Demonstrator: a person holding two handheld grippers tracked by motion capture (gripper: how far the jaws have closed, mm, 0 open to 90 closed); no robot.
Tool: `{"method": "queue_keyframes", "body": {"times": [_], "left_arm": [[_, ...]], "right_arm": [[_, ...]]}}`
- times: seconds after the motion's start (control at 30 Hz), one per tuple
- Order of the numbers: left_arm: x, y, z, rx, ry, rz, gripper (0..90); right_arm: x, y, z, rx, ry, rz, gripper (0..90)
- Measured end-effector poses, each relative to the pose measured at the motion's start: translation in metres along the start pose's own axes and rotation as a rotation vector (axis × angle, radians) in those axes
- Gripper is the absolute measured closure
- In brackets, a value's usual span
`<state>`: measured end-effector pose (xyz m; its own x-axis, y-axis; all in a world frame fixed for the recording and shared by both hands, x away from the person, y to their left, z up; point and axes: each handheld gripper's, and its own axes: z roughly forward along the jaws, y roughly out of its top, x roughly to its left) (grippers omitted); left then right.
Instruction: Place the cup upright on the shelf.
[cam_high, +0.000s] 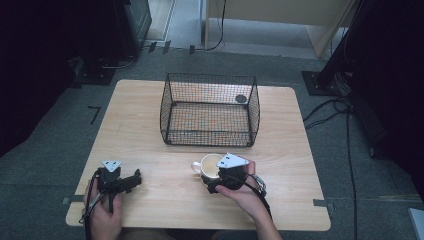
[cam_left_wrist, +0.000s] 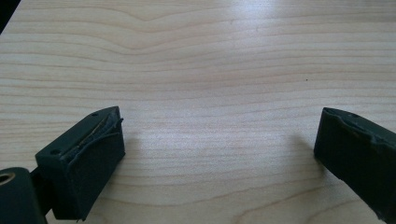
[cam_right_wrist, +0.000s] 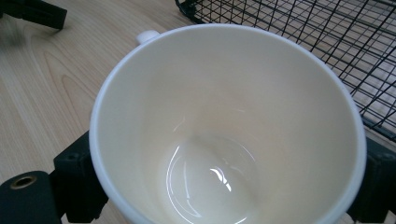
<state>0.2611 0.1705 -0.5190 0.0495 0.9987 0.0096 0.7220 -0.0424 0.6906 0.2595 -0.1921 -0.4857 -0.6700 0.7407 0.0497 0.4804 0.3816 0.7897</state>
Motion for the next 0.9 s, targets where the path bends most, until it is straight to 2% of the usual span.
{"method": "queue_keyframes", "body": {"times": [0.03,0.1,0.13,0.23,0.37,0.57,0.9], "left_arm": [[0.0,0.0,0.0,0.0,0.0,0.0,1.8],[0.0,0.0,0.0,0.0,0.0,-0.001,1.8],[0.0,0.0,0.0,0.0,0.0,-0.001,1.8],[0.0,0.0,0.0,0.0,0.0,0.0,1.9],[0.0,0.0,0.0,0.0,0.0,0.0,1.8],[0.0,0.0,0.0,0.0,0.0,0.0,1.8],[0.0,0.0,0.0,0.0,0.0,-0.001,1.8]], "right_arm": [[-0.001,0.001,-0.001,-0.006,-0.011,0.021,8.7],[-0.001,0.002,-0.004,-0.024,-0.026,0.022,8.8],[-0.001,0.002,-0.004,-0.024,-0.026,0.022,8.8],[-0.004,0.009,-0.016,-0.071,-0.021,0.052,8.9],[-0.003,0.016,-0.024,-0.092,-0.032,0.025,8.9],[-0.002,0.026,-0.03,-0.112,-0.014,0.022,8.9],[-0.004,0.042,-0.036,-0.147,-0.017,0.016,8.9]]}}
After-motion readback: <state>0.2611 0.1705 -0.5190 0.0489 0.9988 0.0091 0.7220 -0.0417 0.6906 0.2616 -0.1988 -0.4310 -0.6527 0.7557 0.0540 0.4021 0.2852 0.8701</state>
